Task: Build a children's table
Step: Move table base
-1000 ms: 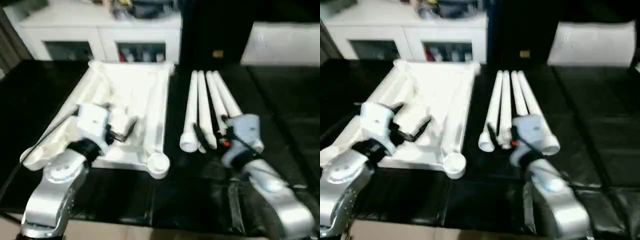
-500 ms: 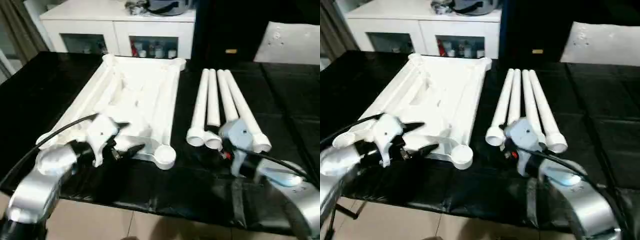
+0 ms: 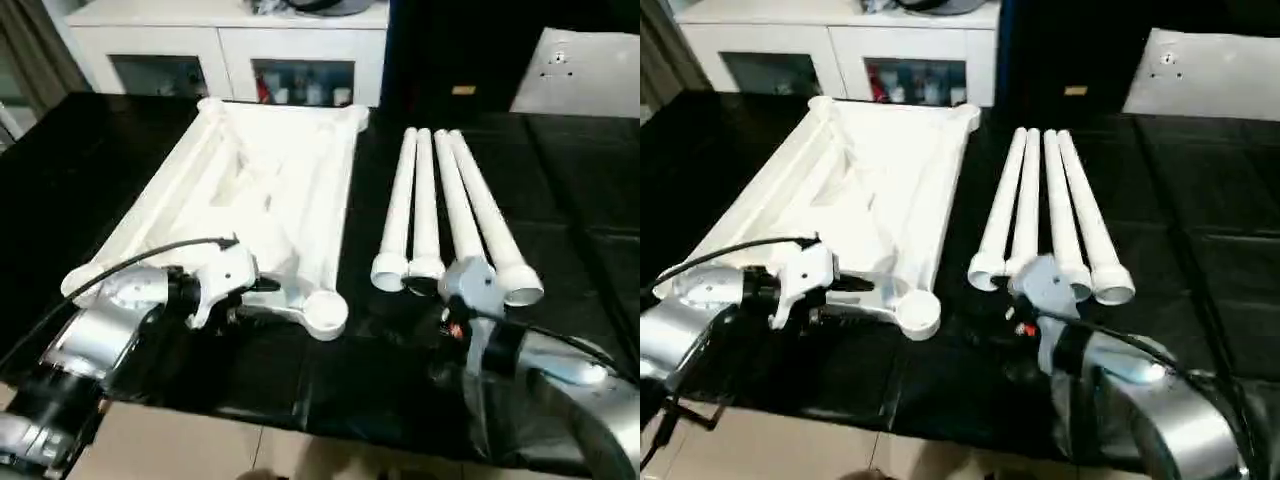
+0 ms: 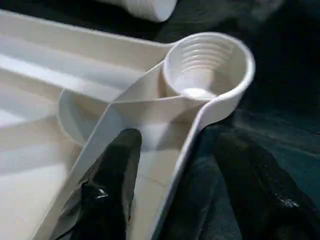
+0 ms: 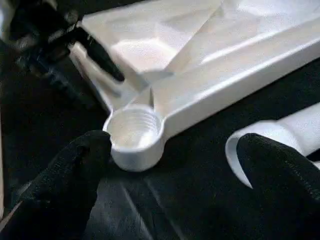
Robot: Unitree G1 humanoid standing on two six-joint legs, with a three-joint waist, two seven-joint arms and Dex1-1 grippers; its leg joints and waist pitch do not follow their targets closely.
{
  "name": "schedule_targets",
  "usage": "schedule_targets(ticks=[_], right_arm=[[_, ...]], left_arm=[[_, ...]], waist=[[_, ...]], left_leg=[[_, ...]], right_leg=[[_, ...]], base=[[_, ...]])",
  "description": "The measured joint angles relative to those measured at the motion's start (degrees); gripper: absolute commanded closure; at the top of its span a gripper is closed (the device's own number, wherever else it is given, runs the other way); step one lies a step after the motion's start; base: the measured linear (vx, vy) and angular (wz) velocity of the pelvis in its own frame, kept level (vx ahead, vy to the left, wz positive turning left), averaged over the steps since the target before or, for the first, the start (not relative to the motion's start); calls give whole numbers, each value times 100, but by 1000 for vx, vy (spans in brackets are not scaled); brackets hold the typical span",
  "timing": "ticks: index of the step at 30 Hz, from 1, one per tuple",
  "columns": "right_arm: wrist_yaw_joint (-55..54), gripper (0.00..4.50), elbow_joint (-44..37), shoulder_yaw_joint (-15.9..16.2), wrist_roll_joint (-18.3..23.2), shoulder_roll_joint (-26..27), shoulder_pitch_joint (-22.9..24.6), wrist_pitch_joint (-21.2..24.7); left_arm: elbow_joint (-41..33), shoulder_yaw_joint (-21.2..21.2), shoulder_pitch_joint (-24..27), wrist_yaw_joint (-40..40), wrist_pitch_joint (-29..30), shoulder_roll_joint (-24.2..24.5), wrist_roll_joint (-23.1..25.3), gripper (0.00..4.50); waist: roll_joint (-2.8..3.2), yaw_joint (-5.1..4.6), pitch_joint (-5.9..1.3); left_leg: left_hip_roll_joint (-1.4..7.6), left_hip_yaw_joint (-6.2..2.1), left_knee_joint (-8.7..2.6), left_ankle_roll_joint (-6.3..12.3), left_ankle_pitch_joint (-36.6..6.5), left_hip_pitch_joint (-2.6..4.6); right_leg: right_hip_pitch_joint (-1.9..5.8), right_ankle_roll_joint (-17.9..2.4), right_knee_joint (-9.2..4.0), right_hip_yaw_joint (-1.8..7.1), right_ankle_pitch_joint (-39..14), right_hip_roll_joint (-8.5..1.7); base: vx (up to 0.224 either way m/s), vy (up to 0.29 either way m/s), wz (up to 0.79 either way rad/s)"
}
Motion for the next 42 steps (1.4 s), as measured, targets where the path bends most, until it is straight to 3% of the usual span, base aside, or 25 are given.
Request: schedule_targets(ticks=[17, 23, 36, 42], right_arm=[[831, 0, -112, 523, -67, -811, 68, -98], [857, 0, -110, 542, -70, -844, 66, -110], [869, 0, -65, 544, -91, -861, 27, -167], [735, 0, 87, 493, -74, -683, -141, -185]], left_arm=[[1370, -185, -714, -467, -824, -198, 343, 344], [1653, -289, -823, -627, -990, -203, 484, 395], [2186, -419, -1098, -564, -1605, -297, 898, 448], [2202, -274, -1101, -94, -1310, -556, 894, 449]], waist=[[-19, 15, -8], [-17, 10, -8], [-11, -9, -14], [-8, -32, -17]], left_leg=[[8, 12, 0, -14, 29, 17], [10, 15, 0, -14, 29, 17], [15, 22, 0, -44, 35, 36], [43, 61, 0, -50, 52, 38]], right_leg=[[20, -31, 4, 2, 20, 0], [18, -32, 4, 1, 20, 0], [37, -52, 4, 2, 35, 0], [31, -57, 5, -1, 47, 0]], base=[[0, 0, 0], [0, 0, 0], [0, 0, 0], [0, 0, 0]])
